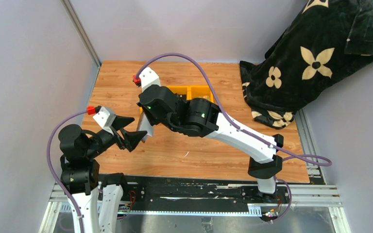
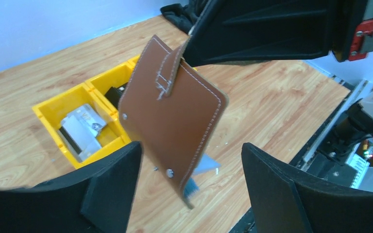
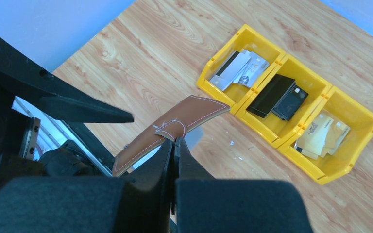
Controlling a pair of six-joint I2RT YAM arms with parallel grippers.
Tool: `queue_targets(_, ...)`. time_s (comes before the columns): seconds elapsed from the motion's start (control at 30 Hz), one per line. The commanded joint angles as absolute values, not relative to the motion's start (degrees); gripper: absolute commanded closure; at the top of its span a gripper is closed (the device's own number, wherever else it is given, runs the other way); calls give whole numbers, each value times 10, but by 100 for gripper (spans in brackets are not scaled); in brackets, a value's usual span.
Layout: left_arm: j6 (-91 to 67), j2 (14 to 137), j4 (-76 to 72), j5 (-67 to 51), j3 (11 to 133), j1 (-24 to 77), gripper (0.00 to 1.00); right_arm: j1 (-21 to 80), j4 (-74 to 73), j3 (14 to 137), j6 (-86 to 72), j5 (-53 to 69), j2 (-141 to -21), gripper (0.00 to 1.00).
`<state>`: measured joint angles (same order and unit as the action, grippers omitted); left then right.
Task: Take the credit cards out of the card holder
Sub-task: Open the card holder at the center of the board.
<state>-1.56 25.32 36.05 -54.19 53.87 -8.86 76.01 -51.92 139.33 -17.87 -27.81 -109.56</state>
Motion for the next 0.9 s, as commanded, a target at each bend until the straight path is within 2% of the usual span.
queue_targets(0.0,-22,250,315,-516,526,-89,25,770,-493,1409,-203,-255,-1094,100)
queue_targets(0.2,-121,244,171,-490,487,-89,66,768,-468,1363,-223,-175,-1064,100)
queue_targets(0.37,-106,251,193,-500,492,-89,90,748,-440,1314,-228,-88,-1025,99)
queue_targets(0.4,-104,250,202,-502,494,-89,98,736,-430,1297,-229,-60,-1015,94)
queue_targets(0.5,-108,256,222,-526,508,-89,100,699,-389,1228,-235,32,-971,71)
queue_targets(0.57,-121,267,236,-550,522,-89,100,676,-348,1171,-233,70,-928,58)
queue_targets(0.77,-199,287,202,-546,562,-89,100,610,-255,1022,-203,159,-814,35)
queue_targets(0.87,-283,310,152,-548,587,-89,100,591,-209,925,-173,168,-757,31)
